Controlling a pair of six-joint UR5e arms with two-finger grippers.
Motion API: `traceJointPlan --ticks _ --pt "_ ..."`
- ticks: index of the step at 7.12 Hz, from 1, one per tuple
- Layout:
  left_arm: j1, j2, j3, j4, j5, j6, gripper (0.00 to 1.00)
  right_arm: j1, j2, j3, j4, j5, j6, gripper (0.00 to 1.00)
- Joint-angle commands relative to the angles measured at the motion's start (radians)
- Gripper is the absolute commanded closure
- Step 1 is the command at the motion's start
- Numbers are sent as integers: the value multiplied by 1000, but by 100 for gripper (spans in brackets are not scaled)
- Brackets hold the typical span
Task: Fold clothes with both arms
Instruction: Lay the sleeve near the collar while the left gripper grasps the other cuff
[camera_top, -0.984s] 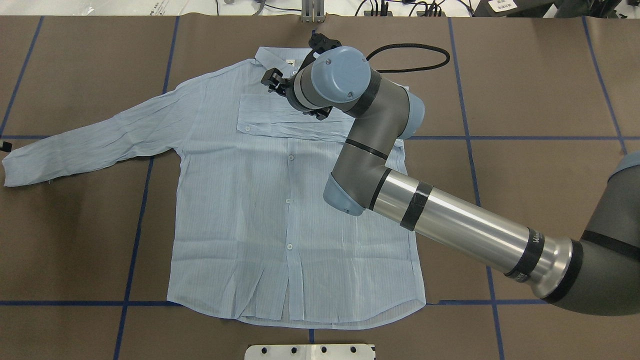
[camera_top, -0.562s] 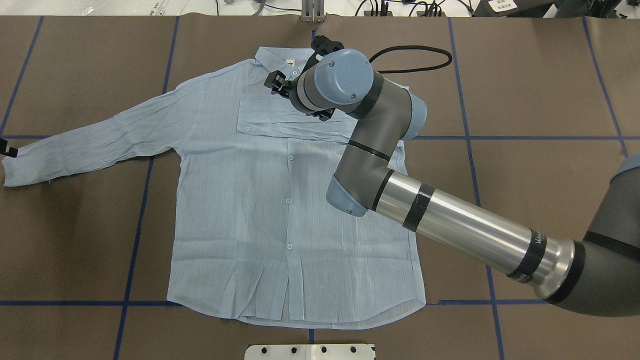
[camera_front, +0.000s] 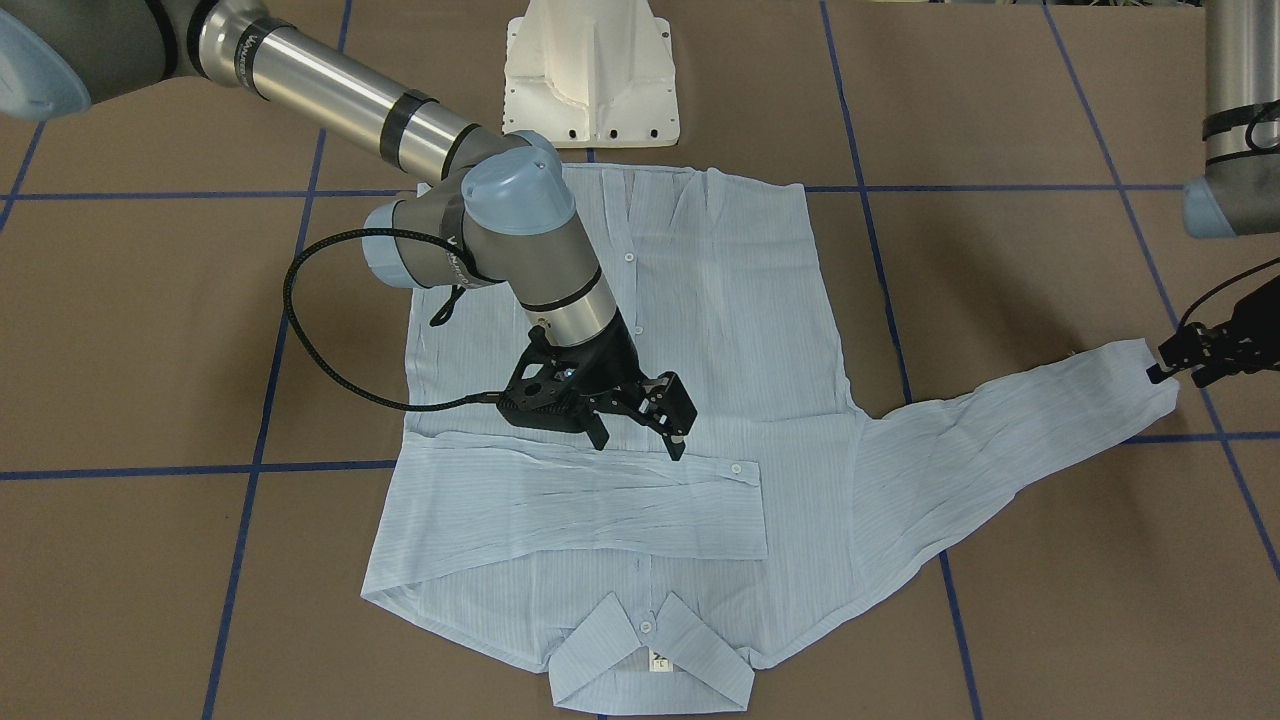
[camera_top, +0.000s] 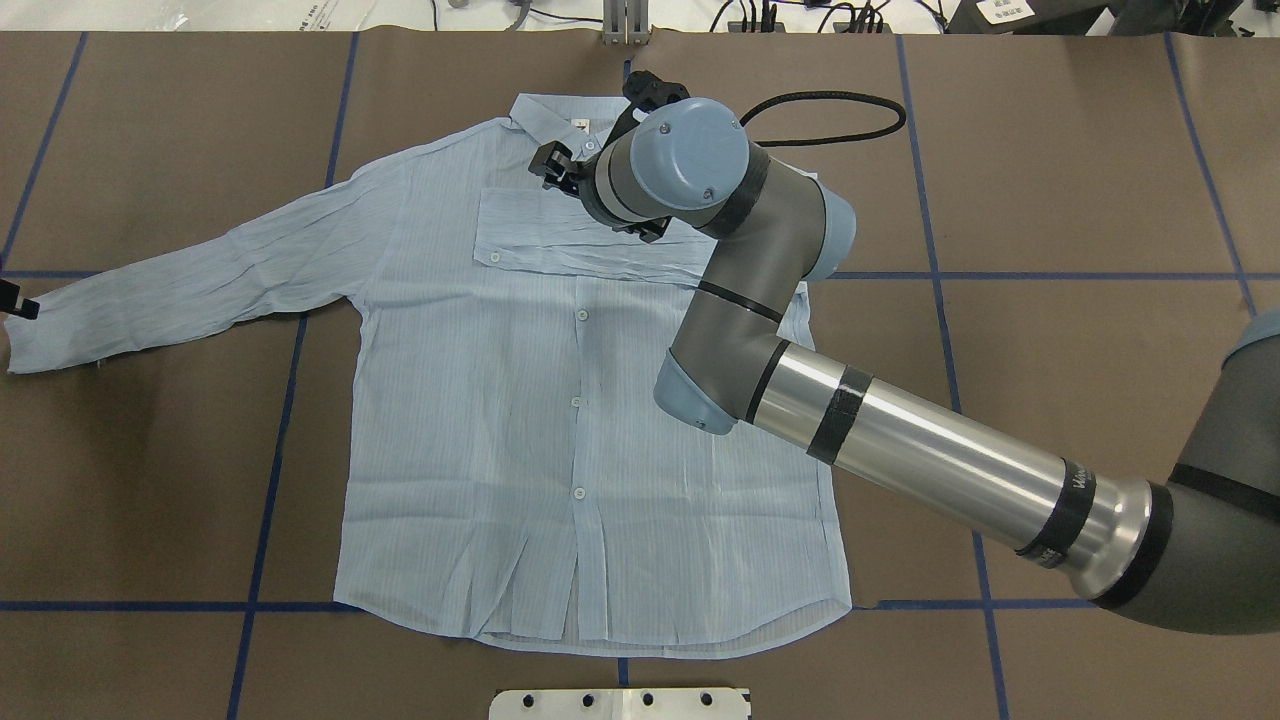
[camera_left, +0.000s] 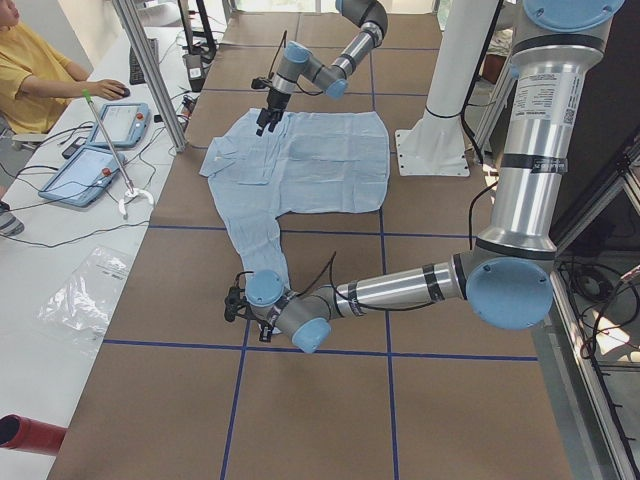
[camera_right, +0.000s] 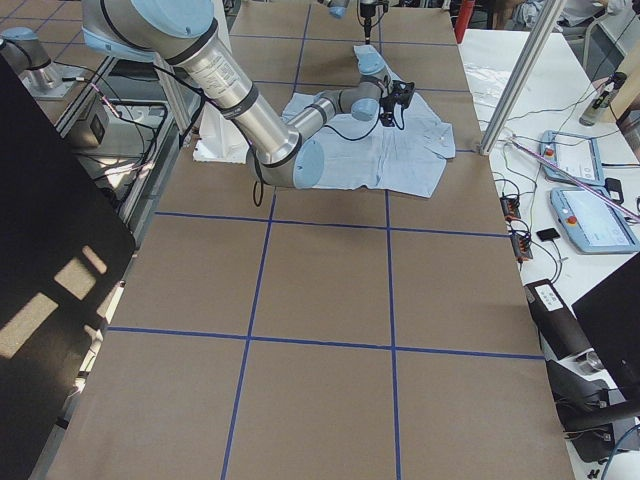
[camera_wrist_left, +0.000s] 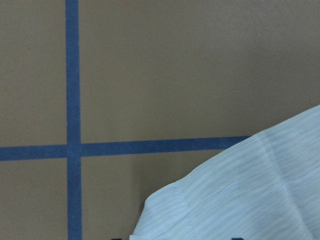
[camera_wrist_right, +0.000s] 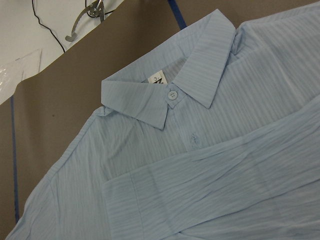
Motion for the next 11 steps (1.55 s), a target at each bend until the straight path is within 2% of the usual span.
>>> traceJointPlan --ticks 1,5,7,8,9,10,11 --pt "5 -4 12 0 0 -1 29 -3 -4 9 0 0 0 2" --pt "13 -12 39 2 17 -1 29 -1 -8 8 0 0 -2 2" --pt "14 -12 45 2 18 -1 32 -3 -7 9 0 0 -2 2" --pt "19 -12 45 2 18 -1 40 -3 -7 9 0 0 -2 2" --pt "21 -12 45 2 18 -1 58 -3 -8 8 0 0 0 2" --pt "21 -12 45 2 18 -1 88 -3 -7 9 0 0 0 1" --pt "22 -15 41 2 18 -1 100 -3 -7 9 0 2 0 2"
